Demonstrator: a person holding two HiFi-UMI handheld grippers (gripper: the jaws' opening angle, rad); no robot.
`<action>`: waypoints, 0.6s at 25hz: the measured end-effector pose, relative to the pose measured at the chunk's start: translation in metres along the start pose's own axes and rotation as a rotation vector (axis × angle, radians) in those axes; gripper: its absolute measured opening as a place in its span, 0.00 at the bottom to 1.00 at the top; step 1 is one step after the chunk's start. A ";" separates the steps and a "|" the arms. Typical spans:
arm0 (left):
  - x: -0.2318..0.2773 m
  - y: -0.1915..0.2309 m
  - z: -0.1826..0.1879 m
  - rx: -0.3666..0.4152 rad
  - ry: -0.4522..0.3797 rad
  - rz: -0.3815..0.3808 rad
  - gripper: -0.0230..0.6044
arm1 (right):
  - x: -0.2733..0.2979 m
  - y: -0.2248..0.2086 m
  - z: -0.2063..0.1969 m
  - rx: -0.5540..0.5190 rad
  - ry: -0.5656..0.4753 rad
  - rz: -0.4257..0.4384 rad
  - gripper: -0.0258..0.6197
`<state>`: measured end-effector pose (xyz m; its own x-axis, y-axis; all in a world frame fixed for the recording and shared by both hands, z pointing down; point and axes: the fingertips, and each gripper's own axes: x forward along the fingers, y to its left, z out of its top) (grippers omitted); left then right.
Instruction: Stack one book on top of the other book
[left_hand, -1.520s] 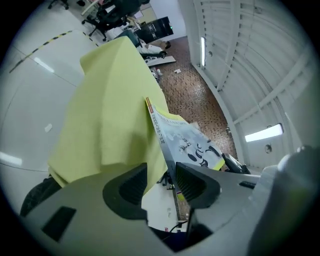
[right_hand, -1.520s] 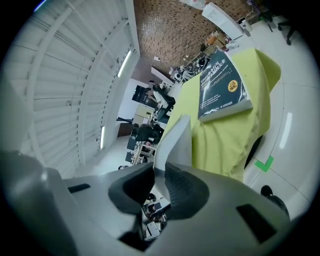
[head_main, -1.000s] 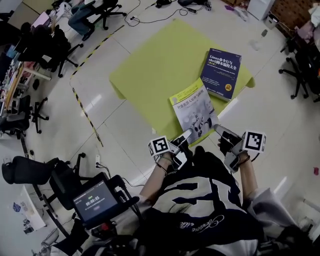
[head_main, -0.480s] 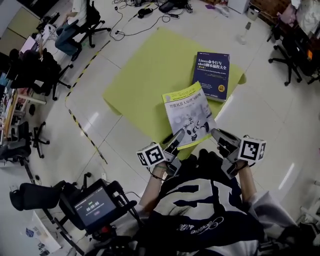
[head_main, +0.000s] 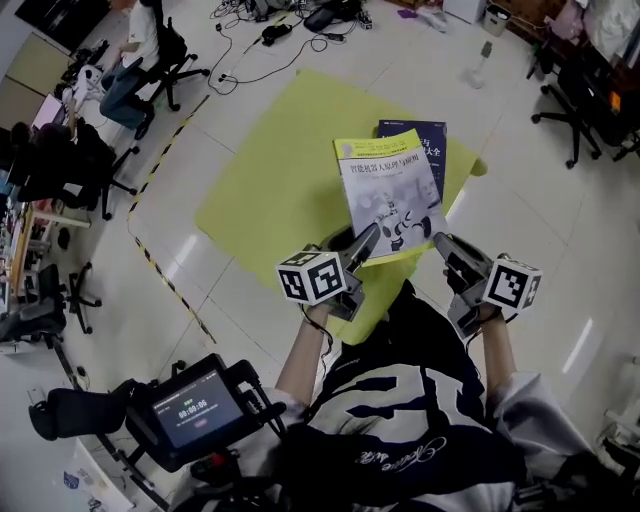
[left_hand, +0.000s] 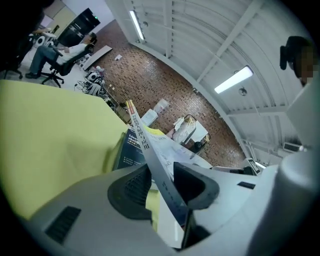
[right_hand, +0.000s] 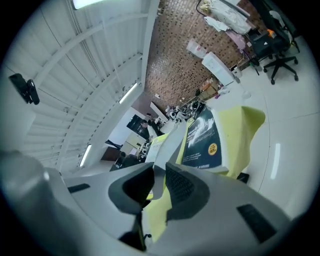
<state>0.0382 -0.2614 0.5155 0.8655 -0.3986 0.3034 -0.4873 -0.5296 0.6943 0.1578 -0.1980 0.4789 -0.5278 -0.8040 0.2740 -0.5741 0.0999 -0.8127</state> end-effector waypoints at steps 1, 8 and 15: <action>0.020 0.005 0.003 0.015 0.021 0.012 0.26 | 0.005 -0.015 0.011 -0.006 0.004 -0.019 0.14; 0.096 0.036 0.001 0.092 0.146 0.127 0.26 | 0.029 -0.088 0.035 -0.058 0.091 -0.150 0.15; 0.117 0.070 -0.020 0.070 0.200 0.279 0.28 | 0.042 -0.130 0.019 0.000 0.160 -0.174 0.14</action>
<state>0.1075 -0.3301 0.6128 0.6999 -0.3845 0.6019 -0.7092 -0.4738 0.5220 0.2220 -0.2559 0.5861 -0.5133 -0.7059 0.4881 -0.6650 -0.0324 -0.7462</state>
